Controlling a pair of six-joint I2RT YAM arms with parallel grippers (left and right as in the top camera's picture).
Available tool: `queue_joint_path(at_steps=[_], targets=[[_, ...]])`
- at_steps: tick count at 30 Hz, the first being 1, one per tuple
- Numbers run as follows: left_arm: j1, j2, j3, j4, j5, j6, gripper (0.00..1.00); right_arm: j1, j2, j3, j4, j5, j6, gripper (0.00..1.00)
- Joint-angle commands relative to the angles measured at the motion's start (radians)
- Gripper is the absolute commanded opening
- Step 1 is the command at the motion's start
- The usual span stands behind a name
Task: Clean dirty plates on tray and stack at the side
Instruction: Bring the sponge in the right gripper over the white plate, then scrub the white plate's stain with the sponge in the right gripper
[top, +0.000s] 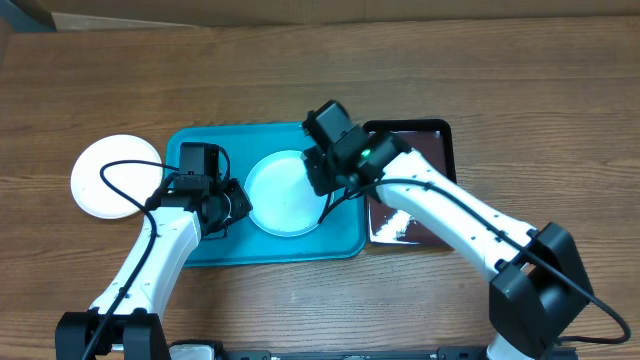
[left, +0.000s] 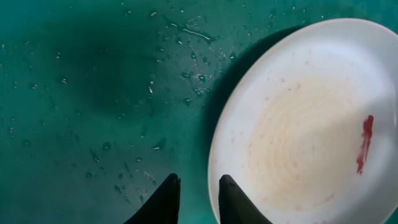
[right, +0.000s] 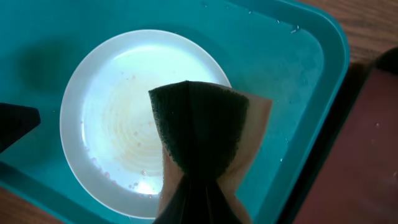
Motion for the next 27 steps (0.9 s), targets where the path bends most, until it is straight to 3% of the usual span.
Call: queue_joint_path(at_steps=[1, 11, 16, 21, 27], targets=[[-0.005, 0.010, 0.018, 0.005, -0.032, 0.029, 0.18, 0.036, -0.001, -0.002, 0.031, 0.110, 0.024, 0.04], [-0.005, 0.102, 0.018, 0.047, -0.039, 0.038, 0.24, 0.067, 0.016, -0.002, 0.085, 0.164, 0.025, 0.04], [0.000, 0.142, 0.018, 0.111, 0.049, 0.146, 0.30, 0.067, 0.041, -0.002, 0.085, 0.164, 0.025, 0.04], [0.000, 0.141, 0.018, 0.128, 0.064, 0.156, 0.28, 0.067, 0.071, -0.002, 0.090, 0.164, 0.025, 0.04], [-0.003, 0.142, 0.018, 0.124, 0.070, 0.160, 0.16, 0.067, 0.116, -0.002, 0.101, 0.164, 0.032, 0.04]])
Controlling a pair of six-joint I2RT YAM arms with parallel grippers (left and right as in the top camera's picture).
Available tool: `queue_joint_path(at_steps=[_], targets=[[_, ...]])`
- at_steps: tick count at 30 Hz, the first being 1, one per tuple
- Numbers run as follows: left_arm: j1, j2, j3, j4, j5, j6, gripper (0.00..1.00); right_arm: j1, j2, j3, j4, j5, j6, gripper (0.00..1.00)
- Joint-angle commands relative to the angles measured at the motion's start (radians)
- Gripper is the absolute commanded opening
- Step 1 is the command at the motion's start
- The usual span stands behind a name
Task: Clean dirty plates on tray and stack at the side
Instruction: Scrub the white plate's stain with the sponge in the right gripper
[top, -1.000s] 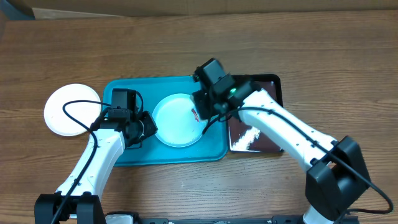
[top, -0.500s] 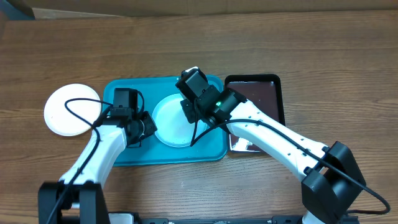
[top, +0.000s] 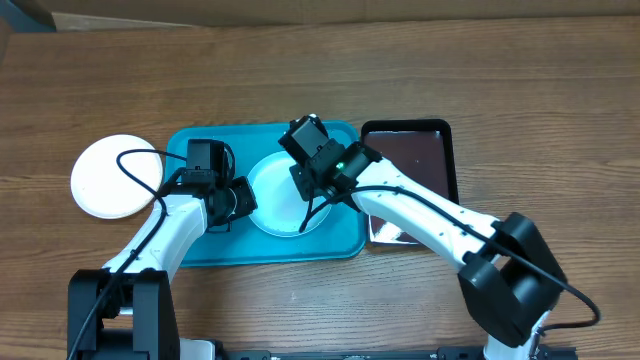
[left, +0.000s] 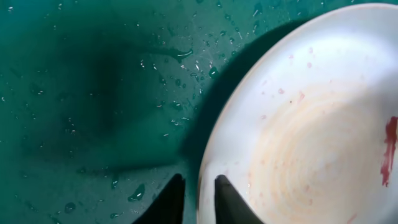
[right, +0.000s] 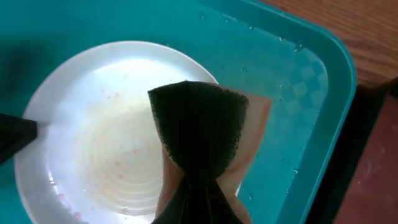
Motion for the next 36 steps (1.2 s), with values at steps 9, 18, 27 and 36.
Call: queue_joint_path(at_steps=[9, 18, 27, 36], targets=[[-0.003, 0.007, 0.016, -0.008, 0.023, 0.026, 0.12, 0.002, 0.050, -0.002, 0.019, 0.015, 0.024, 0.04], [-0.003, 0.007, 0.016, -0.007, 0.023, 0.026, 0.16, 0.002, 0.077, -0.002, 0.022, 0.015, 0.024, 0.04], [-0.003, 0.034, 0.016, -0.006, 0.027, 0.026, 0.11, 0.002, 0.077, -0.002, 0.023, 0.016, 0.024, 0.04], [-0.003, 0.057, 0.016, -0.003, 0.031, 0.026, 0.05, 0.002, 0.096, -0.002, 0.023, 0.011, 0.039, 0.04]])
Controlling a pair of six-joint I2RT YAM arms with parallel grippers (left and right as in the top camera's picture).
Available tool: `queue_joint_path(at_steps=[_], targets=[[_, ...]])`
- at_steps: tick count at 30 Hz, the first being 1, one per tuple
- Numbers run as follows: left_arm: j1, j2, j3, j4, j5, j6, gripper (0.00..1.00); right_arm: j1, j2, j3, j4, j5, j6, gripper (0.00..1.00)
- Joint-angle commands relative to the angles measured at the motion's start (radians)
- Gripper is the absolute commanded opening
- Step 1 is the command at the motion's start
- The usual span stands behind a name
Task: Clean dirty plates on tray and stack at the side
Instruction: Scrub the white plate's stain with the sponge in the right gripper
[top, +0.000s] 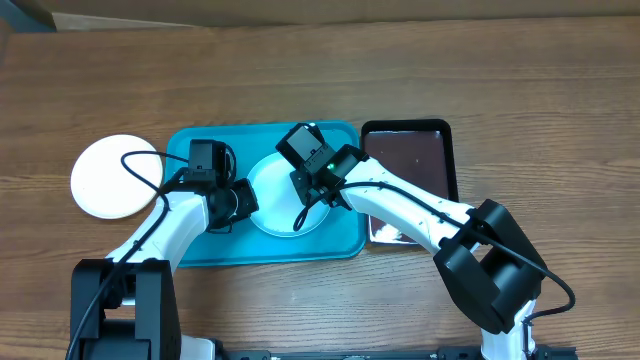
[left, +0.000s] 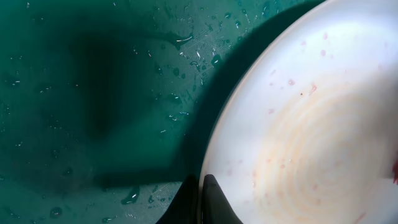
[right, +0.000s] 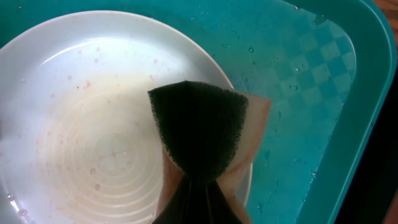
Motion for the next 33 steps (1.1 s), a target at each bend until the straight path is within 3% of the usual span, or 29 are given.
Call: queue_joint_path(at_steps=[1, 13, 27, 33], targets=[[-0.003, 0.019, 0.013, 0.001, 0.010, 0.026, 0.04, 0.002, 0.021, 0.000, 0.007, 0.007, 0.031, 0.04], [-0.005, 0.019, 0.013, 0.001, 0.013, 0.026, 0.06, 0.002, 0.149, 0.000, 0.030, -0.028, 0.114, 0.04], [-0.008, 0.019, 0.013, 0.002, 0.013, 0.026, 0.04, -0.013, 0.161, 0.016, 0.127, -0.779, 0.090, 0.04], [-0.008, 0.019, 0.013, 0.000, 0.013, 0.026, 0.05, -0.123, 0.098, 0.121, 0.109, -0.882, 0.061, 0.04]])
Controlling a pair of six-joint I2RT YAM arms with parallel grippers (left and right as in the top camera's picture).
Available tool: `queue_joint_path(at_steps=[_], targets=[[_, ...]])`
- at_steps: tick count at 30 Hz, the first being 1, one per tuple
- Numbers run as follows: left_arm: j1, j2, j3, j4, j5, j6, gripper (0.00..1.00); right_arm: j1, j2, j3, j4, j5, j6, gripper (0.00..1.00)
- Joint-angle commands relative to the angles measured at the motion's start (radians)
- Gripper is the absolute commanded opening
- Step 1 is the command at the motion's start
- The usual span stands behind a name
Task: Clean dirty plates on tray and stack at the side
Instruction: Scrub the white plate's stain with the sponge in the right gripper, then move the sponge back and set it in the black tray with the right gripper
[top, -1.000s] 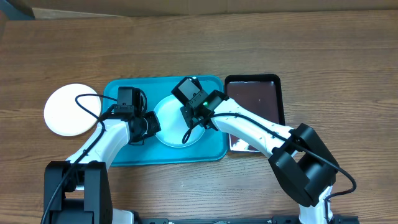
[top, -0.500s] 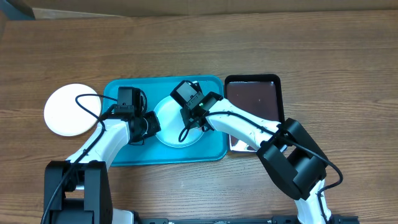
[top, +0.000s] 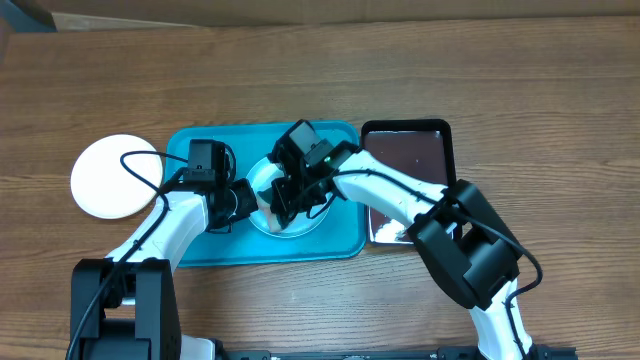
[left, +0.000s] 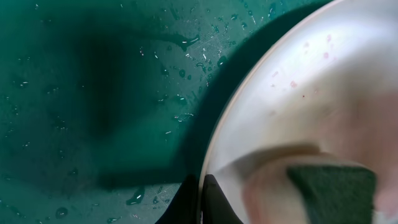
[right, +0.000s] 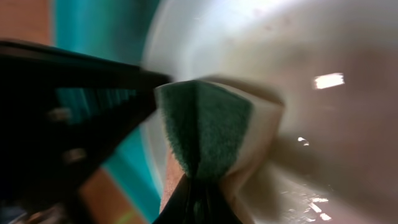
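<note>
A white plate (top: 296, 210) with faint red specks lies in the teal tray (top: 200, 250). My left gripper (left: 201, 200) is shut on the plate's (left: 292, 99) left rim (top: 243, 200). My right gripper (right: 200, 190) is shut on a green and tan sponge (right: 205, 134), pressed onto the plate's (right: 273, 56) left part close to the left fingers; the sponge (left: 329, 190) shows blurred in the left wrist view and in the overhead view (top: 272, 200). A clean white plate (top: 108, 177) lies on the table left of the tray.
A dark tray (top: 415, 160) sits against the teal tray's right side, with something white (top: 392, 232) at its near end. Water drops (left: 180, 68) lie on the teal tray's floor. Wooden table (top: 520, 90) surrounds both trays.
My right gripper has turned and moved the sponge from above the plate's right part to its left part, near the left fingers. The left gripper still grips the rim.
My left gripper stood open beside the plate's left rim while the right held the sponge over the tray. The left then straddled the rim, then shut on it as the sponge came over the plate. Now the sponge is on the plate.
</note>
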Motion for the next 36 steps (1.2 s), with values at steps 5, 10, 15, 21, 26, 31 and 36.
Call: queue_joint_path(at_steps=[5, 10, 15, 21, 26, 31, 36], targets=[[-0.008, 0.017, 0.013, 0.000, 0.020, 0.026, 0.07, -0.171, -0.159, 0.107, -0.063, -0.150, -0.033, 0.04], [-0.008, 0.017, 0.013, 0.002, 0.020, 0.026, 0.13, -0.271, -0.266, 0.107, -0.214, -0.061, -0.120, 0.04], [-0.008, 0.018, 0.013, 0.001, 0.019, 0.025, 0.26, -0.376, -0.293, 0.106, -0.371, 0.176, -0.159, 0.04], [-0.008, 0.043, 0.013, 0.015, 0.016, 0.025, 0.27, -0.481, -0.293, 0.082, -0.468, 0.433, -0.158, 0.04], [-0.008, 0.045, 0.013, 0.016, 0.017, 0.025, 0.19, -0.540, -0.293, 0.037, -0.463, 0.450, -0.158, 0.04], [-0.008, 0.043, 0.014, 0.011, 0.016, 0.027, 0.04, -0.551, -0.292, -0.078, -0.401, 0.461, -0.158, 0.04], [-0.008, 0.038, 0.031, -0.007, -0.005, 0.037, 0.04, -0.537, -0.292, -0.166, -0.334, 0.461, -0.158, 0.04]])
